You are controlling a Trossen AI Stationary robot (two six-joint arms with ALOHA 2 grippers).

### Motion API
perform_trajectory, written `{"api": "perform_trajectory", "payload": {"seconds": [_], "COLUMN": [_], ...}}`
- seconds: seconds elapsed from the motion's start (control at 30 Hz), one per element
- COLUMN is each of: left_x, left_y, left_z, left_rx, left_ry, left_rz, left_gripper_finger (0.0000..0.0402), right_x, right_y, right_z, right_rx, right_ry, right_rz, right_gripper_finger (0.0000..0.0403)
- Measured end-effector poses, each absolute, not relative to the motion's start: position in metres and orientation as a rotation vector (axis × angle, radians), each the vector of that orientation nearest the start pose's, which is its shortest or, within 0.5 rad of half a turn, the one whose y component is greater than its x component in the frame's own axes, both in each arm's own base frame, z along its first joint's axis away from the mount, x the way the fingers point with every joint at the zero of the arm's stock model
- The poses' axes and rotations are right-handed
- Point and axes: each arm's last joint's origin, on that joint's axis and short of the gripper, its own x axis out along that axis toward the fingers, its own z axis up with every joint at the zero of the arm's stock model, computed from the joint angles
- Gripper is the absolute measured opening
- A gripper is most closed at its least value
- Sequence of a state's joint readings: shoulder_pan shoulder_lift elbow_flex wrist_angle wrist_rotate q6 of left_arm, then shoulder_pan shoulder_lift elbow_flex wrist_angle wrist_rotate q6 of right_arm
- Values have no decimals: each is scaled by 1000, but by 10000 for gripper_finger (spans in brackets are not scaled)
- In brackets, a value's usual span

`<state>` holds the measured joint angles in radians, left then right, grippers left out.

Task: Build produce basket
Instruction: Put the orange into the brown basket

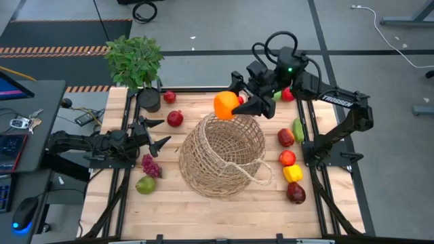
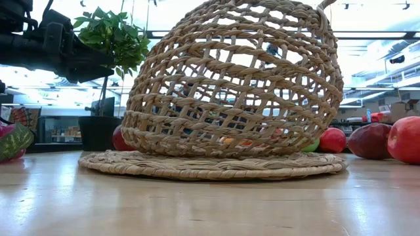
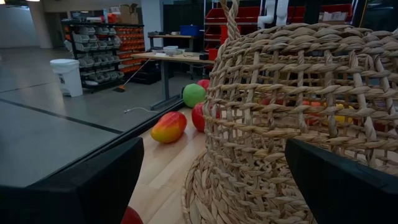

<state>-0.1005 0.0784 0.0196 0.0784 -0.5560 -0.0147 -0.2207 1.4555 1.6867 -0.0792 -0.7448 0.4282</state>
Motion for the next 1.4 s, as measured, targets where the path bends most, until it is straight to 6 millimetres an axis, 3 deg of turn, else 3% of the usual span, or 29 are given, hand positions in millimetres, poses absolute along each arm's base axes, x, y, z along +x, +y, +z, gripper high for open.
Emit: {"api": "perform_trajectory", "payload": {"seconds": [0.1, 0.23, 0.43, 0.87, 1.1, 1.4], "left_x": [98, 98, 98, 98, 98, 98], "left_y": [5, 5, 5, 5, 5, 5], "left_z": [172, 172, 172, 172, 172, 172], "left_rx": [-21, -21, -21, -21, -21, -21], "left_ry": [-22, -22, -23, -22, -22, -22], "left_rz": [455, 456, 455, 456, 455, 455], "left_gripper_finger": [398, 398, 398, 398, 398, 398], "right_x": [299, 299, 300, 299, 286, 273], "right_y": [-47, -49, -53, -55, -58, -47], "right_z": [493, 489, 476, 447, 422, 407], "right_rx": [410, 708, 818, 788, 810, 787], "right_ry": [-2, 116, 235, 362, 571, 724], "right_rz": [544, 534, 431, -35, -346, -561], "right_gripper_finger": [332, 332, 334, 335, 335, 335]}}
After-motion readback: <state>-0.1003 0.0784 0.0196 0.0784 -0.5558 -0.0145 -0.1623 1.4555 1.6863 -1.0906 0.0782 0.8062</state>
